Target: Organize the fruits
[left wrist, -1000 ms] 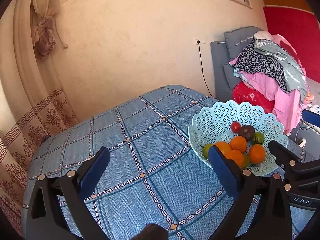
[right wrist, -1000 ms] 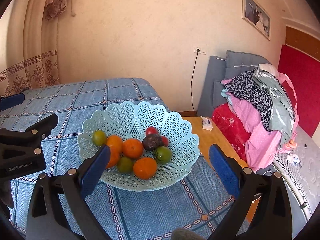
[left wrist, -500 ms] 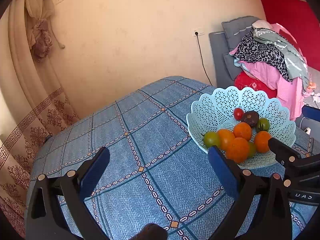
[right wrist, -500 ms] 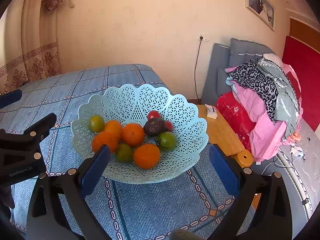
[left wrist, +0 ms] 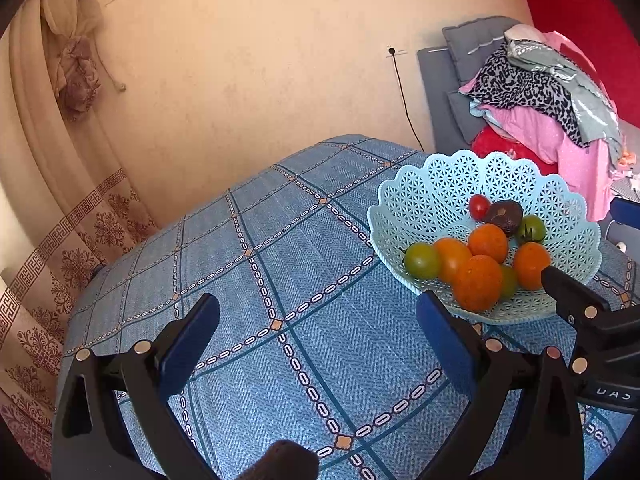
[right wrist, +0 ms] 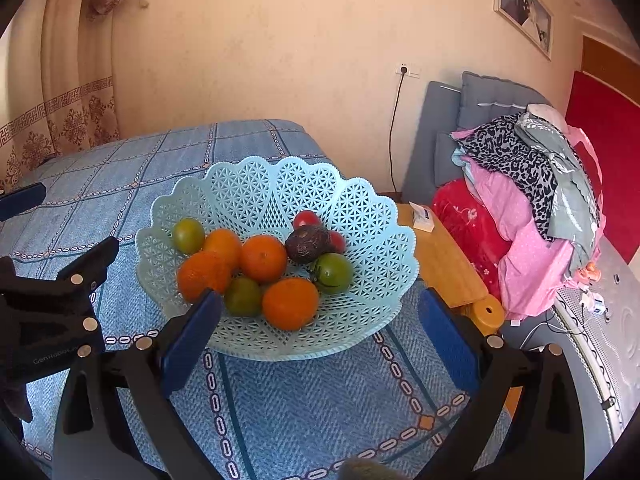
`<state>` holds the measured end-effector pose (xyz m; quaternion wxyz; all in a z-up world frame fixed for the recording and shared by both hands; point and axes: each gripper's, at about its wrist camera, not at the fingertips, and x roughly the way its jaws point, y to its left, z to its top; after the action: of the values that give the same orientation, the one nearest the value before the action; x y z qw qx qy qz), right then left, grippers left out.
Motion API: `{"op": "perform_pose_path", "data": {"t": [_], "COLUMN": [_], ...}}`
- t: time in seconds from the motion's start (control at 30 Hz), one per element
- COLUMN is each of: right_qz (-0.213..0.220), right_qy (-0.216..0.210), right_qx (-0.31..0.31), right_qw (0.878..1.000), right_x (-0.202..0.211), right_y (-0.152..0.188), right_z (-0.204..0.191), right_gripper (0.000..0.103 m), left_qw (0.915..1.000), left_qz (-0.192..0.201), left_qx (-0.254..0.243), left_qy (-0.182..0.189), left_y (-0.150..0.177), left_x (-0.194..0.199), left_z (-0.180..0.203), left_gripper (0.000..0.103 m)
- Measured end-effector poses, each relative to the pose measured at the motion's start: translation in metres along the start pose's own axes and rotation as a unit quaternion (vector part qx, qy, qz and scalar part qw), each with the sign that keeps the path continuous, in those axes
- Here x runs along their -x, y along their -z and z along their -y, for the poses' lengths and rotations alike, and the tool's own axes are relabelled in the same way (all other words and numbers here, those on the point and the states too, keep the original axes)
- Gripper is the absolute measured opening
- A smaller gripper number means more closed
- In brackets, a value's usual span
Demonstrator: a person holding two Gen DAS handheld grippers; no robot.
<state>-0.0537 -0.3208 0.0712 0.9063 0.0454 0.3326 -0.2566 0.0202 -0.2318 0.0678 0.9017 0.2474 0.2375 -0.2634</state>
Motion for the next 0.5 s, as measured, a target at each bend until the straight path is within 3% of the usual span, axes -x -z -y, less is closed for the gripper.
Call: {"op": "perform_pose_path", "data": {"t": [0.5], "right_qz": [-0.006], "right_qy": [0.001], "right_qx": [0.005], "right_qw": [1.000], "right_x": [-0.0040], "right_y": [0.0027], "right_z": [-0.0016], "right_gripper": [0.100], "left_qw": [1.0000], "left_qz": [-0.003], "left_qx": [-0.007], "left_qy": [0.003], "left_y": [0.0014], "left_x": [-0.0004], "left_z": [0.0033], "left_gripper": [0.098]}}
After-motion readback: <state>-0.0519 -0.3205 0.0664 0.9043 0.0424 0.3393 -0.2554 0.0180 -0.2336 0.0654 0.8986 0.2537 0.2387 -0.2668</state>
